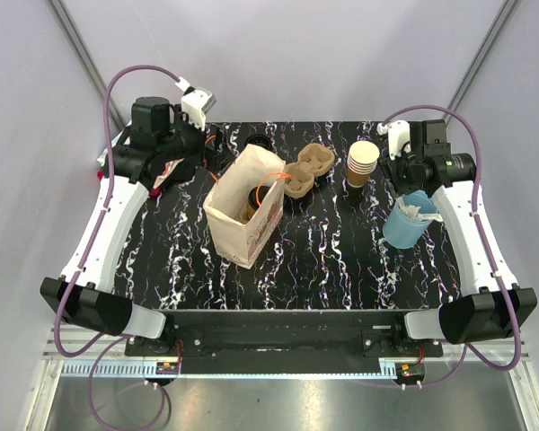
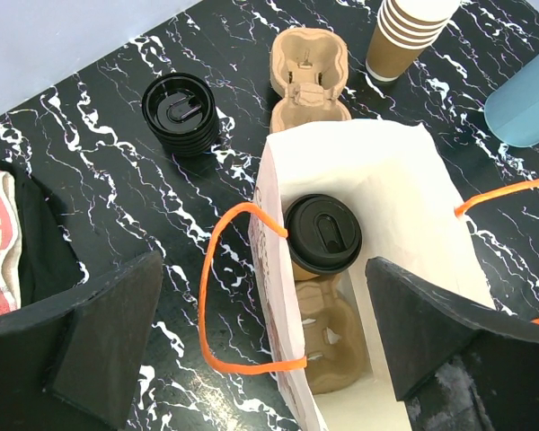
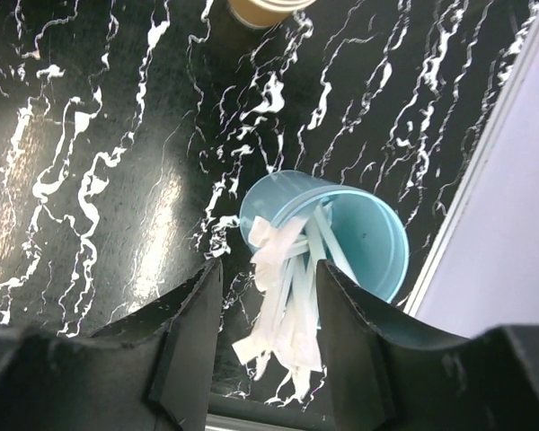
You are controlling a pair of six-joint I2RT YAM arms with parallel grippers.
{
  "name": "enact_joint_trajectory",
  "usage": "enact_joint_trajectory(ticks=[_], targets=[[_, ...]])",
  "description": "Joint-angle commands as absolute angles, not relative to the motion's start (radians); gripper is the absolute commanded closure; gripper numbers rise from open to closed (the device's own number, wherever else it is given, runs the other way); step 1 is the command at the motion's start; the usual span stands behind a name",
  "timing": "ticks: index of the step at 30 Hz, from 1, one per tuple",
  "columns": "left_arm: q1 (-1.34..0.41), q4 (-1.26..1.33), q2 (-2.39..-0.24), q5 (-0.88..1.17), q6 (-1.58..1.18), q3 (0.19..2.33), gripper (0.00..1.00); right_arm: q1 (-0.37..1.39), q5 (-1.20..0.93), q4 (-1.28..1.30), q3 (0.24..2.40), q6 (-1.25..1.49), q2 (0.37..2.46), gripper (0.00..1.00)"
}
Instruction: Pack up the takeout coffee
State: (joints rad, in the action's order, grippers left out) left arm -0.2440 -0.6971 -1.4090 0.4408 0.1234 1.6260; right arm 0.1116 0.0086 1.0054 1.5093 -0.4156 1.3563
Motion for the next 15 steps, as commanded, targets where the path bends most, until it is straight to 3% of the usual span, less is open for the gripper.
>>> enact_joint_trajectory(ticks=[1, 15], targets=[[-0.25, -0.663, -1.368, 0.433, 0.14, 1.62, 0.01, 0.115, -0.023, 0.953, 1.494, -0.43, 1.361, 0.49], [-0.25, -0.658, -1.371, 0.434, 0.133, 1.614, 0.01, 0.092, 0.023, 0.907, 1.459, -0.436, 1.393, 0.59]])
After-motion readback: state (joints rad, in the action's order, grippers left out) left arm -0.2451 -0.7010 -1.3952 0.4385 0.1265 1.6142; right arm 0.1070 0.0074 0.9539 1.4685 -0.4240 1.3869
